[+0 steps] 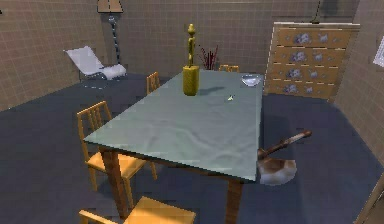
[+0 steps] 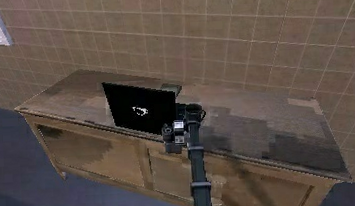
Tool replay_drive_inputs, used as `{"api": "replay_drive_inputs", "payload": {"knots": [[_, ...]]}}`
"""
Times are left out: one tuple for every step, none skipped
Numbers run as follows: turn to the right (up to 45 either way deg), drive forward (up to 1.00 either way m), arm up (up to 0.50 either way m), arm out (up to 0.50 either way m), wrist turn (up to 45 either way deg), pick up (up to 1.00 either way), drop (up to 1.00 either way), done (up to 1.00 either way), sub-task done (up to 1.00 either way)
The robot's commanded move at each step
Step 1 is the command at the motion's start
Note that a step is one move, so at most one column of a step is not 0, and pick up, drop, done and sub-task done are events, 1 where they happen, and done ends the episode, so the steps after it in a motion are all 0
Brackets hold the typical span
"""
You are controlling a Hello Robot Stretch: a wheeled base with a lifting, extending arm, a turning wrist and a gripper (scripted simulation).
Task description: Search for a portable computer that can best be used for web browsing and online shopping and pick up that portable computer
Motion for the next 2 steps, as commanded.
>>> {"api": "replay_drive_inputs", "payload": {"knots": [[0.0,0.0,0.1,0.0,0.0,0.0,0.0,0.0,0.0],[0.0,0.0,0.0,0.0,0.0,0.0,0.0,1.0,0.0]]}}
